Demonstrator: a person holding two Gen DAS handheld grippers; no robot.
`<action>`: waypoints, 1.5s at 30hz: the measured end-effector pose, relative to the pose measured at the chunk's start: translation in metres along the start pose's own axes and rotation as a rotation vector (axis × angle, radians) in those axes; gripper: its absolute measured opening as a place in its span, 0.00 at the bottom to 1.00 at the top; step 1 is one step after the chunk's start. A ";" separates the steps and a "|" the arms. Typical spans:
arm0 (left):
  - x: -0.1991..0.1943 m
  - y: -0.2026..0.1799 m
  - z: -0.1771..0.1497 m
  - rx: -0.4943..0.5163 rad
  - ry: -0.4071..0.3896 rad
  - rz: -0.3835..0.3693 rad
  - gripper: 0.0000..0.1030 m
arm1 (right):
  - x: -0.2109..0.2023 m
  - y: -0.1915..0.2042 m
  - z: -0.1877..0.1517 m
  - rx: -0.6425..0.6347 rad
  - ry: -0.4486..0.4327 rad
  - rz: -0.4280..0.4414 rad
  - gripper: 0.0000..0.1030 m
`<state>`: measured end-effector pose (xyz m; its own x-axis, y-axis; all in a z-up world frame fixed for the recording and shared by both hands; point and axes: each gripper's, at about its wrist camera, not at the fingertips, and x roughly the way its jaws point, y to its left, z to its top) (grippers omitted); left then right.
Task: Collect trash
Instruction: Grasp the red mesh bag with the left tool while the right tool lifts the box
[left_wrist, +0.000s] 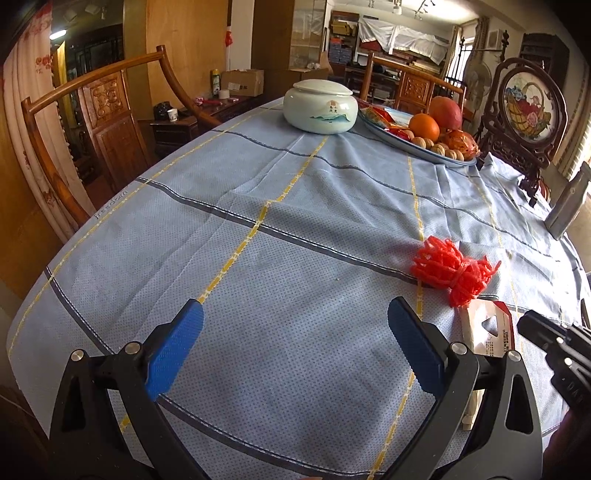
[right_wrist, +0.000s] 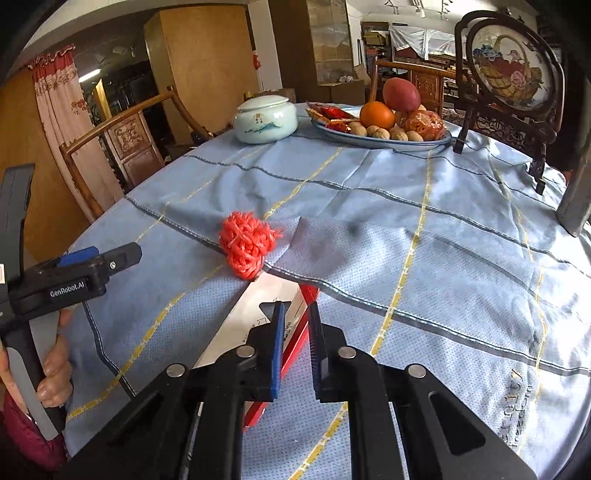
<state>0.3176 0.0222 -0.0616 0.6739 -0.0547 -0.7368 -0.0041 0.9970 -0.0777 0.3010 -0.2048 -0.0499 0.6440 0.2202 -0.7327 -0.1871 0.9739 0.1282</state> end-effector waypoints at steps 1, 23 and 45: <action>0.000 0.000 0.000 -0.001 0.000 0.000 0.93 | 0.000 -0.001 0.000 0.002 0.000 -0.002 0.13; -0.002 0.004 0.000 -0.025 -0.006 -0.017 0.93 | 0.031 0.025 -0.011 -0.060 0.136 0.071 0.71; -0.005 -0.002 -0.002 0.005 -0.017 -0.001 0.93 | 0.028 0.037 -0.010 -0.120 0.115 -0.002 0.84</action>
<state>0.3128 0.0204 -0.0593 0.6865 -0.0546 -0.7251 0.0002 0.9972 -0.0749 0.3050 -0.1634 -0.0720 0.5569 0.2035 -0.8053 -0.2774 0.9594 0.0506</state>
